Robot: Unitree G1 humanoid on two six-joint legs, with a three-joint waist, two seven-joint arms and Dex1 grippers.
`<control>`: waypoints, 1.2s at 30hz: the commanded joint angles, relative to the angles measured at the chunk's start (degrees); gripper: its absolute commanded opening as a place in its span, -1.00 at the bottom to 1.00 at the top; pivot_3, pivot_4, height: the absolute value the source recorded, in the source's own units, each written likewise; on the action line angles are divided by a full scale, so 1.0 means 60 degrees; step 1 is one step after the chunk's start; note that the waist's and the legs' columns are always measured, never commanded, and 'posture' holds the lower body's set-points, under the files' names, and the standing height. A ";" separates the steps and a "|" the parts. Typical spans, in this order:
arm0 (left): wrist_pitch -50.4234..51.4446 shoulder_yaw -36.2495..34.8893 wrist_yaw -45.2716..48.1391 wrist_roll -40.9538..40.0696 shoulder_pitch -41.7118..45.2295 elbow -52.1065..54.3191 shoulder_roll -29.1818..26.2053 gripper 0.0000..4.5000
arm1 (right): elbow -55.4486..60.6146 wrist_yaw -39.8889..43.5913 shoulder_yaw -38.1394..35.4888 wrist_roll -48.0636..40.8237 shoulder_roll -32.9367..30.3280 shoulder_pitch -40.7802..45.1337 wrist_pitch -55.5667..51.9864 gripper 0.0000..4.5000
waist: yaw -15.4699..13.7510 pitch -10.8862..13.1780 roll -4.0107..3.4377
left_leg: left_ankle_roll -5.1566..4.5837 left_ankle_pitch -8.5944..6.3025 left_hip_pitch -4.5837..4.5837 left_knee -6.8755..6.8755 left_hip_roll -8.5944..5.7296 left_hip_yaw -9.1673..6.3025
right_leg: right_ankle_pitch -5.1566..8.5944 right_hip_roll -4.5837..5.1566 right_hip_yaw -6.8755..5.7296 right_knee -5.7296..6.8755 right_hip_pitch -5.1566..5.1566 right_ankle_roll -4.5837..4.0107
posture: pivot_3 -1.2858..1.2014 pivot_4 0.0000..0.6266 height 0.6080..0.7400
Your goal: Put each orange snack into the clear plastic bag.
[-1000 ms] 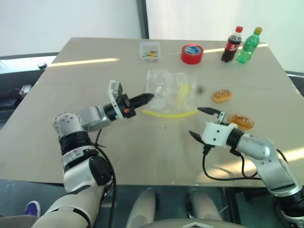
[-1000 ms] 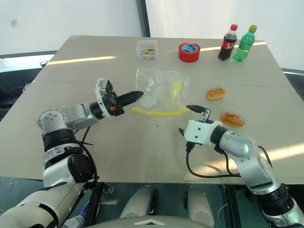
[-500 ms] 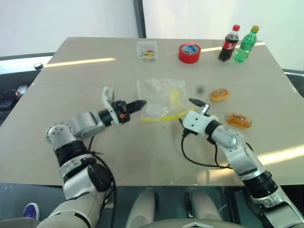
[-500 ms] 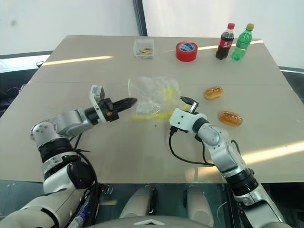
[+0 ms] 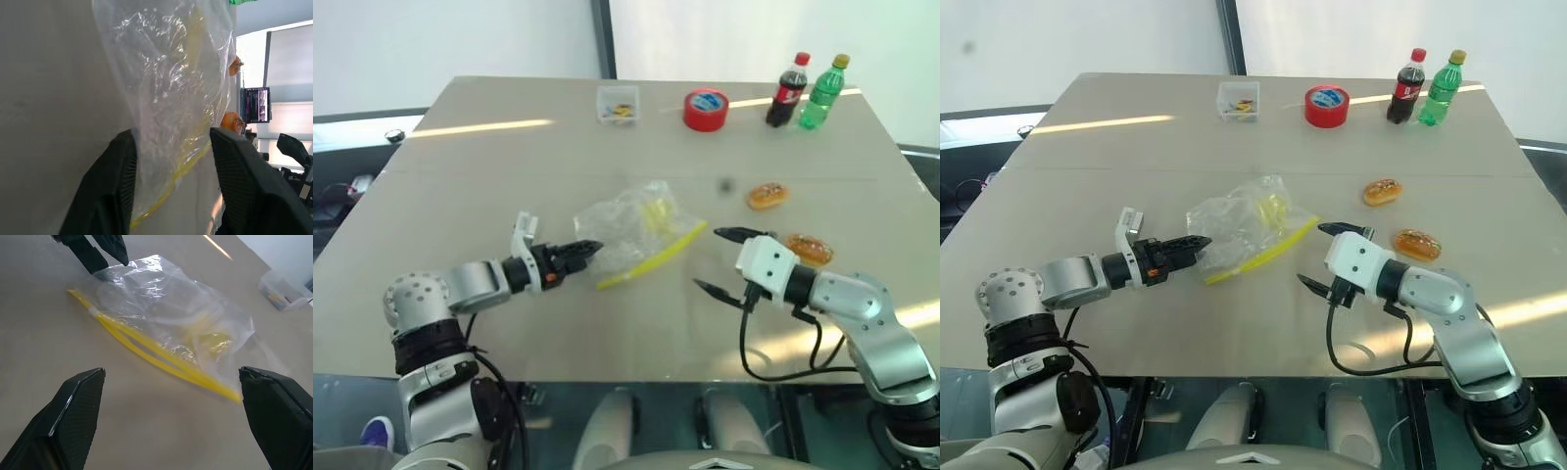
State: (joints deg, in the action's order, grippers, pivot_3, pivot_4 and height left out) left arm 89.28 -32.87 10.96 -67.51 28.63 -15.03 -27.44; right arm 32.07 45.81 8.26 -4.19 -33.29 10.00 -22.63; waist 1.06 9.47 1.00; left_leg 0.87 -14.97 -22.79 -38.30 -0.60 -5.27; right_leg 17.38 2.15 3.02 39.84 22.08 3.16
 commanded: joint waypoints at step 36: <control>-0.2686 -0.0433 -0.6934 -0.7582 0.1521 -0.0220 0.3260 -0.96 | -0.3794 -0.5263 0.1912 0.5617 0.1885 0.1860 0.2359 1.00 | -0.0080 0.0010 0.0016 | 0.0012 0.0059 -0.0003 0.0009 -0.0054 -0.0069 | -0.0001 0.0092 -0.0072 -0.0009 -0.0038 0.0004 | 0.03 -0.52 1.00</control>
State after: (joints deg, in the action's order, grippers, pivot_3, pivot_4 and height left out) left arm 74.46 -36.25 -30.02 -110.53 37.68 -18.46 -7.62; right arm 8.81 15.83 19.91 28.80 -22.03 20.41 -9.74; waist 0.58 9.52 1.09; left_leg 0.94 -14.62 -22.81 -38.25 -1.01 -5.68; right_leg 17.37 2.64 2.58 39.78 21.84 3.19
